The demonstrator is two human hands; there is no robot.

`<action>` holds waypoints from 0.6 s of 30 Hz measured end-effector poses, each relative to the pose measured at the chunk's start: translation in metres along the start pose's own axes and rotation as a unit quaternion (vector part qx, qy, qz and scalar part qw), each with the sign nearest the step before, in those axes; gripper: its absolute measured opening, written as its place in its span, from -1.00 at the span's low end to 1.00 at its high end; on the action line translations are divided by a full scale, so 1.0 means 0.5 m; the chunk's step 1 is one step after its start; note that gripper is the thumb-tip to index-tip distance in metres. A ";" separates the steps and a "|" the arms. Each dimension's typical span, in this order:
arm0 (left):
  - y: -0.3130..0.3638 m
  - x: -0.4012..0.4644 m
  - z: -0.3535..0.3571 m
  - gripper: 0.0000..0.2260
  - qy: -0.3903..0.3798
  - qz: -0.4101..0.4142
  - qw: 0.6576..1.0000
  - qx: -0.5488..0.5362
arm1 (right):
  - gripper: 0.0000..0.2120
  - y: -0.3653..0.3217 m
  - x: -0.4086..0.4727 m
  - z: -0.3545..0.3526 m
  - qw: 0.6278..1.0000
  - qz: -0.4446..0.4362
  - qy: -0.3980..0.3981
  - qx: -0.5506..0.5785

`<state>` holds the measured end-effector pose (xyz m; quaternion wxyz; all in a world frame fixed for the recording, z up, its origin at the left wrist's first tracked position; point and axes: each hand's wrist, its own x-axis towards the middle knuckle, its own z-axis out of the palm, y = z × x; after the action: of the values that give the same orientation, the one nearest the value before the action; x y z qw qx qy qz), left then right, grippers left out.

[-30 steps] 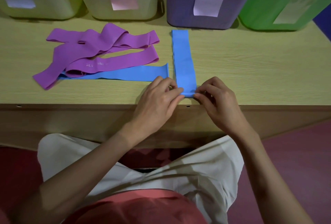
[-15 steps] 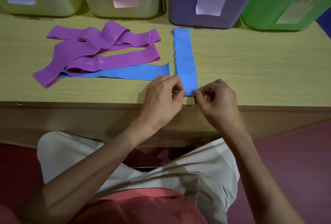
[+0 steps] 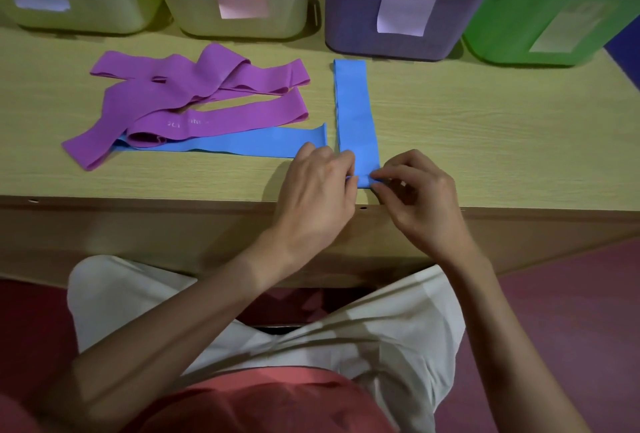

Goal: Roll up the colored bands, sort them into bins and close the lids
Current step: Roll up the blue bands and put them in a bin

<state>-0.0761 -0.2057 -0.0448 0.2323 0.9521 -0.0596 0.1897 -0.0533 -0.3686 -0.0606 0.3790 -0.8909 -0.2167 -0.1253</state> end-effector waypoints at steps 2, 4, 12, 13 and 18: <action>-0.003 -0.006 0.008 -0.89 0.022 0.006 0.999 0.031 | -0.85 0.006 0.003 -0.006 1.000 -0.009 -0.021 -0.002; -0.014 -0.010 0.010 -0.89 0.032 0.005 0.999 0.014 | -0.85 0.009 0.009 -0.004 0.999 -0.017 -0.027 -0.005; -0.040 -0.026 -0.001 -0.86 -0.008 0.092 0.995 -0.048 | -0.89 0.012 0.006 -0.007 0.999 -0.027 -0.040 -0.008; -0.040 -0.028 -0.001 -0.89 -0.007 0.097 0.994 -0.056 | -0.89 0.012 0.002 -0.009 0.999 -0.027 -0.042 -0.008; -0.043 -0.037 0.004 -0.95 -0.003 0.062 0.994 -0.095 | -0.85 0.008 -0.013 -0.006 0.999 -0.026 -0.037 -0.012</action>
<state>-0.0882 -0.1870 -0.0626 0.3092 0.9208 -0.1373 0.1941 -0.0571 -0.3749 -0.0635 0.3570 -0.8933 -0.2520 -0.1050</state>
